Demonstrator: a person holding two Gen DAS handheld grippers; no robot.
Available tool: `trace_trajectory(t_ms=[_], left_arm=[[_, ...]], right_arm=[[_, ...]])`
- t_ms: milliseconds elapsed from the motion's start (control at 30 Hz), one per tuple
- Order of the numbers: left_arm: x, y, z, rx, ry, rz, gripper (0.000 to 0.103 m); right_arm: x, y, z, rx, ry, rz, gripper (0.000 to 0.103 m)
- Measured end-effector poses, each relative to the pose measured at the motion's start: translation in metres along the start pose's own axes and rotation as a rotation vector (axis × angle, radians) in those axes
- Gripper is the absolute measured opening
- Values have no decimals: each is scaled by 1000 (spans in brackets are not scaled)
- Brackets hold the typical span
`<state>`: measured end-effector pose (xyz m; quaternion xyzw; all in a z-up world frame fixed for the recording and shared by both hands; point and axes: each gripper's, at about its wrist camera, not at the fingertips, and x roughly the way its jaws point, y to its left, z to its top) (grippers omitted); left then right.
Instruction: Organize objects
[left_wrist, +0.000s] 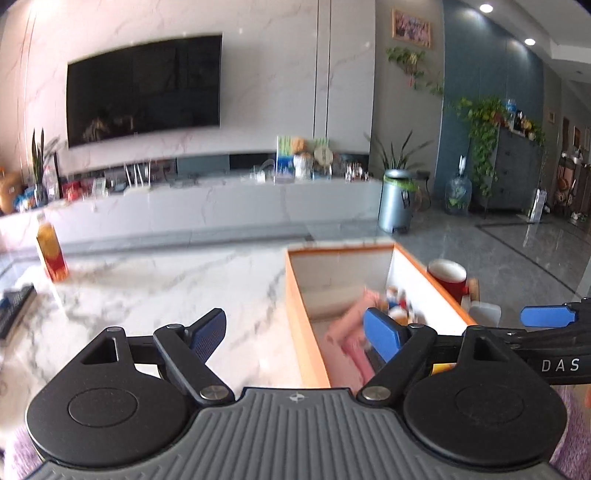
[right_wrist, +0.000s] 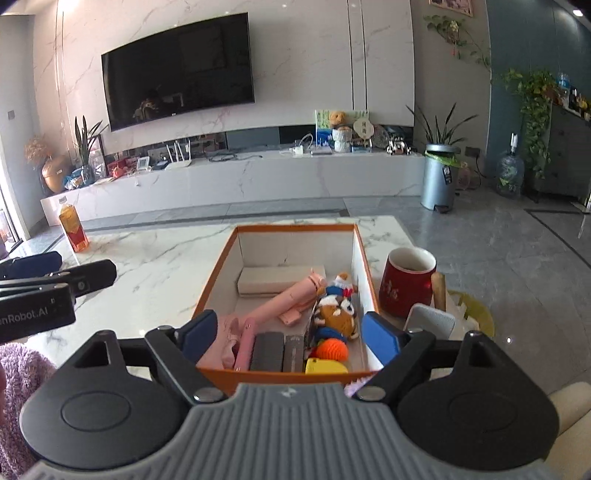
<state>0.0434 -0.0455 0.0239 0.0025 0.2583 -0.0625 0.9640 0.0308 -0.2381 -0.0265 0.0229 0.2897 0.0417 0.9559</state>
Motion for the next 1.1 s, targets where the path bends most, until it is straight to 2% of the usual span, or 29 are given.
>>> trace_trajectory(t_ms=[100,267,600,1100], left_arm=[[6,2,-14,-12,70,3,97],[8,-2,-32,14,122,30,97],[6,-3,-42,0,160,49,97],[-2,-1,-41,4,160,31,97]], right_arm=[[9,3,-14,-9,39,-6,86],[18,8,-28,-25,72,-16,87],[27,7,-35,-11,99,-16,88],[33,11,-39,-17,115,-15,88]])
